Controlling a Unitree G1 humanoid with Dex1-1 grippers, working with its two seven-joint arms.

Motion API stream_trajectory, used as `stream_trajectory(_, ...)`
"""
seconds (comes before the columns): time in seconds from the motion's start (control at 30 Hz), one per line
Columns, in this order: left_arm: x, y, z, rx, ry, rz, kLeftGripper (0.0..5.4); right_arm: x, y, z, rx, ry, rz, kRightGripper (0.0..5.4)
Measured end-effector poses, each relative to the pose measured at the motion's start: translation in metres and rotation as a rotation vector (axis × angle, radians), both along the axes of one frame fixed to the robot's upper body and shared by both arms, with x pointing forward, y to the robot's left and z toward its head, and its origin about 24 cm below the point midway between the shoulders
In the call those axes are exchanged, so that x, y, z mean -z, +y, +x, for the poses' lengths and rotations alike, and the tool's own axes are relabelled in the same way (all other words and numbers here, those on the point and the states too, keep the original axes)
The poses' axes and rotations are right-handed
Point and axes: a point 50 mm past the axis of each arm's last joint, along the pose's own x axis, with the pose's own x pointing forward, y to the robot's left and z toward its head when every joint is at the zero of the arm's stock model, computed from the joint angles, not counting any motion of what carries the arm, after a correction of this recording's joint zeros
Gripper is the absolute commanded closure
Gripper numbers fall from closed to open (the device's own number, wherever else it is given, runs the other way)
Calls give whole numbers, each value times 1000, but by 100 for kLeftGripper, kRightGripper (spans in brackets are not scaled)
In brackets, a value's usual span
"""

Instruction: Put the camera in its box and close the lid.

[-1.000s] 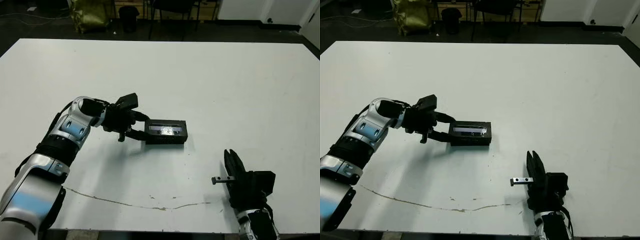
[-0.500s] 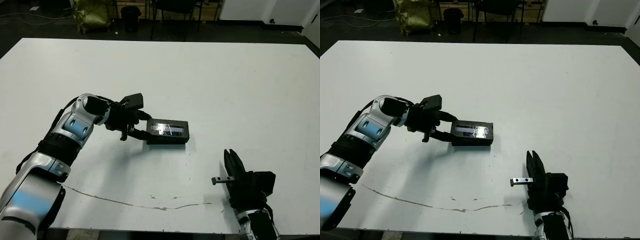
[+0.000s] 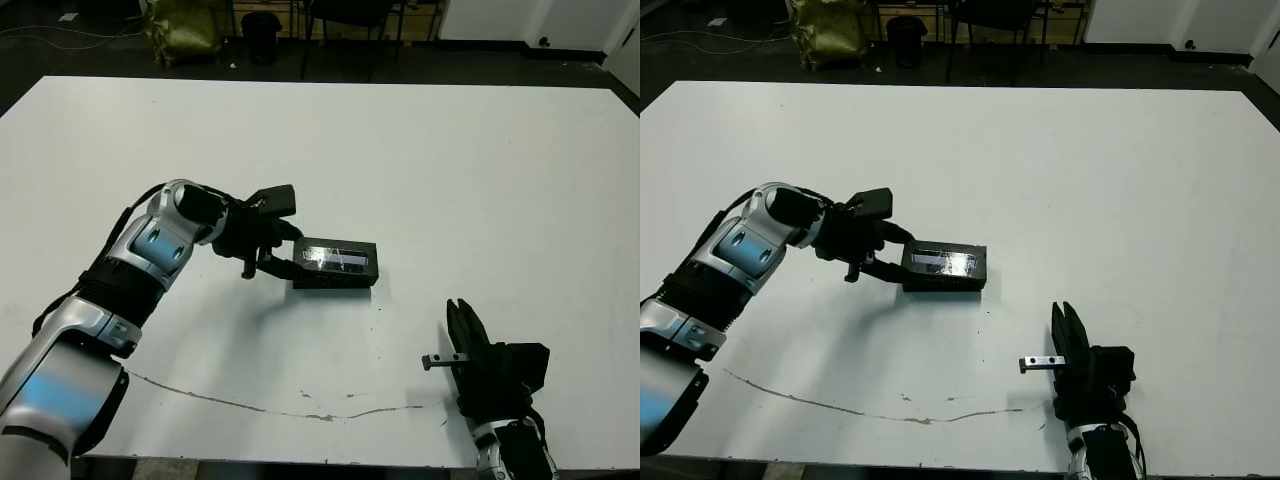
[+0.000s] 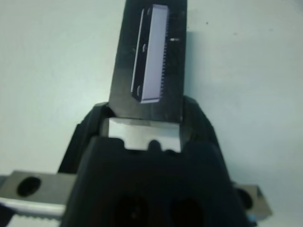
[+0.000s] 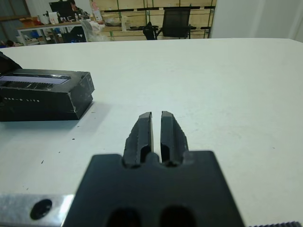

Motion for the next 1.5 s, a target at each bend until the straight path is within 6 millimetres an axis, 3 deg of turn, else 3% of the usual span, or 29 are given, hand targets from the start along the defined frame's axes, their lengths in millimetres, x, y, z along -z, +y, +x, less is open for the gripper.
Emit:
stream_trajectory(1.07,5,-5,3,-28,56,62,331,-3,2,0,8,9,1,540)
stream_trajectory(1.5,-3,-18,-11,-154,75,50,331,-3,2,0,8,12,-3,540)
